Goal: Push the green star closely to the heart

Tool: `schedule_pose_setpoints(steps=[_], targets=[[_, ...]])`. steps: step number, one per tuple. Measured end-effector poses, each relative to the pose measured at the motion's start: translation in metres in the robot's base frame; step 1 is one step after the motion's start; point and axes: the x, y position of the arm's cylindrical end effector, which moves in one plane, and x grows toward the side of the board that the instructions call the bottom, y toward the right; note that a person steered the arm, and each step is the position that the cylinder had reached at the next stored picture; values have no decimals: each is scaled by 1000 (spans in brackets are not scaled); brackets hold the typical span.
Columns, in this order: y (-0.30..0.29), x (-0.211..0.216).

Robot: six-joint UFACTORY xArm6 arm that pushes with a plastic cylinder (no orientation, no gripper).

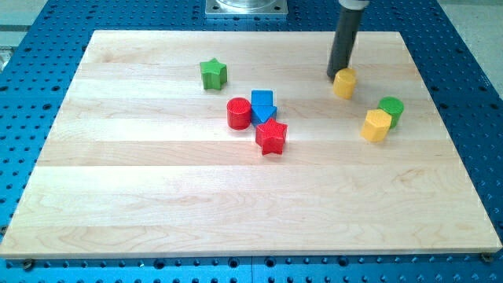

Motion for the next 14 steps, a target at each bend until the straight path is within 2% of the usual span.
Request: schedule_pose_setpoints(steps=[1,2,3,4,5,6,7,9,10,11,12,13,14], targets=[[1,8],[17,56],[19,34],[-42,-73],[-159,-110],[-295,-51],[-270,5],[-87,2],[-57,-8],[-75,-70],[-58,-55],[-54,11],[-29,47]])
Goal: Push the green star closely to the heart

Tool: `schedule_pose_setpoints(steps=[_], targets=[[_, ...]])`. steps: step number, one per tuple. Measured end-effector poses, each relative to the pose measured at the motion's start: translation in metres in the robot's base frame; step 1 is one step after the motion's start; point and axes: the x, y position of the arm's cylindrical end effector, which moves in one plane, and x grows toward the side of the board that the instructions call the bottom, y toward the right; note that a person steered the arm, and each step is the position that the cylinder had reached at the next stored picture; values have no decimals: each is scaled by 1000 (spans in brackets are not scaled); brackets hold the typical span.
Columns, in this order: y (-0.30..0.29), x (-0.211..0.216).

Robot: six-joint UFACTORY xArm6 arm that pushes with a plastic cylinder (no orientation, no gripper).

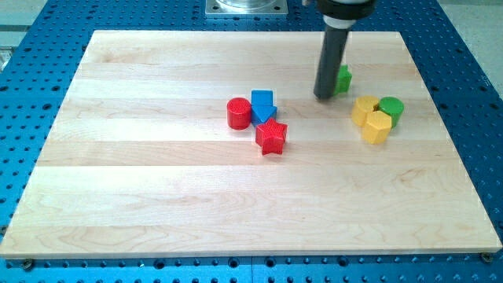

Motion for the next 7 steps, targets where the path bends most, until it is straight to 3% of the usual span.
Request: schedule_pose_setpoints(steps=[1,2,3,5,6,7], targets=[[-33,-38],[-13,-63],[55,-62],[71,11],[70,-43],[16,-85]])
